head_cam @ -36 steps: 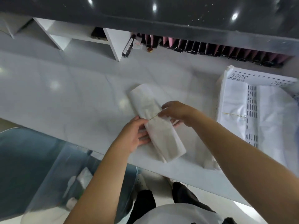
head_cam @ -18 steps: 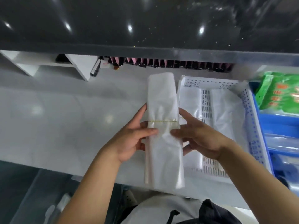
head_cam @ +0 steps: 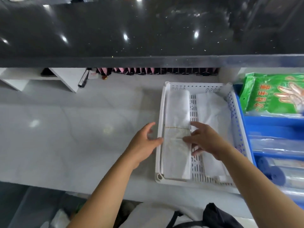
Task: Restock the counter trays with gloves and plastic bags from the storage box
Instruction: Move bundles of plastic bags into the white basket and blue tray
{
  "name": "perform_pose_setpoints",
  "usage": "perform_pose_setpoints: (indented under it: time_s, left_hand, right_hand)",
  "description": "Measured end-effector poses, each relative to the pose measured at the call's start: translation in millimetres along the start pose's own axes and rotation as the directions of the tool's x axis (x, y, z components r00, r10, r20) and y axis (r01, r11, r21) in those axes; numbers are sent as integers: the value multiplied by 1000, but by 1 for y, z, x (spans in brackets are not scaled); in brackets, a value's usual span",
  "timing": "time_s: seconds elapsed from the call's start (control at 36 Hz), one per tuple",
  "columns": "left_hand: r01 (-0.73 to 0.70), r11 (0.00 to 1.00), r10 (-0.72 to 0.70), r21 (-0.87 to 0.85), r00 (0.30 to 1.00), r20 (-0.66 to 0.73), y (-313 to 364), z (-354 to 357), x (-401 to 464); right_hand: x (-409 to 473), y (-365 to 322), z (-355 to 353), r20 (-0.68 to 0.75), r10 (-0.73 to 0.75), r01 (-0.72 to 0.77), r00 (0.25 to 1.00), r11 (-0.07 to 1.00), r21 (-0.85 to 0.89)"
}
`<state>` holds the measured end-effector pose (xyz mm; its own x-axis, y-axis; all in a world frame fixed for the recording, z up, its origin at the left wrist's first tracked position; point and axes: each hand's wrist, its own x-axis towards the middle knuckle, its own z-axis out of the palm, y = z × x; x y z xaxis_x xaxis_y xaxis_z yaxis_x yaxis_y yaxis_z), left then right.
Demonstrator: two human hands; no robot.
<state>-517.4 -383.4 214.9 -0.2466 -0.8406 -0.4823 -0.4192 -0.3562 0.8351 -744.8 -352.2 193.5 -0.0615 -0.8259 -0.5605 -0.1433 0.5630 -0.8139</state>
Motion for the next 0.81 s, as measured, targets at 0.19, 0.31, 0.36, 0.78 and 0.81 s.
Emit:
perform_pose_setpoints:
  time_s: [0.19,0.31,0.36,0.78,0.81]
  left_hand:
    - [39,996,-32,-80,995,92,-13,8,-12]
    - [46,997,-39,-70,995,91,-12,8,-13]
    - [50,996,-44,-70,995,92,-14,7,-13]
    - [70,958,-29,-280,989,146,-36,-3,-45]
    - [64,957,-23,-284,989,145,-37,-2,-46]
  right_hand:
    - [1,-2,13,-94,-140,121,986,976,-179]
    - [2,-6,15,-91,-117,81,989,940,-330]
    - [1,-11,15,-120,-137,78,983,912,-403]
    - [13,16,75,-29,-526,241,850,437,-867]
    - [14,16,76,-34,-518,229,855,436,-870]
